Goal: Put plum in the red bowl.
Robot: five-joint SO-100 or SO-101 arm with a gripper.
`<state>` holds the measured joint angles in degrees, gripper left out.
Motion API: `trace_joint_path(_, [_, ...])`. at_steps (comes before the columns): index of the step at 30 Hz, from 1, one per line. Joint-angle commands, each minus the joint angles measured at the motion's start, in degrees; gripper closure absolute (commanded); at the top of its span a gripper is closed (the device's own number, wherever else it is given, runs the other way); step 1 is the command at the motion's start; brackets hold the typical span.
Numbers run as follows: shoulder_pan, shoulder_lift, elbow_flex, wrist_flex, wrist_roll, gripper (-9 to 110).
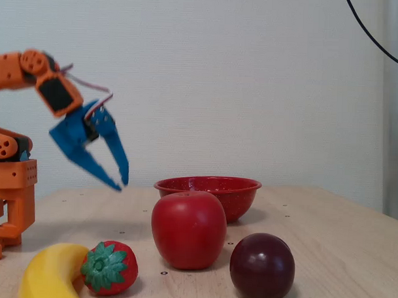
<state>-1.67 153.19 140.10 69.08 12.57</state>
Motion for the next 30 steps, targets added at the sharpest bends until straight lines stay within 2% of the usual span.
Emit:
trace_joint_path(1, [-2.6, -3.5, -10.9, 4.5, 2.8, 101])
trace_joint_path(16, [-17.1, -39.2, -58.4, 28.4, 9.6, 101])
trace_joint_path(30, [-32.0, -76.6, -93.0, 32.1, 17.2, 99])
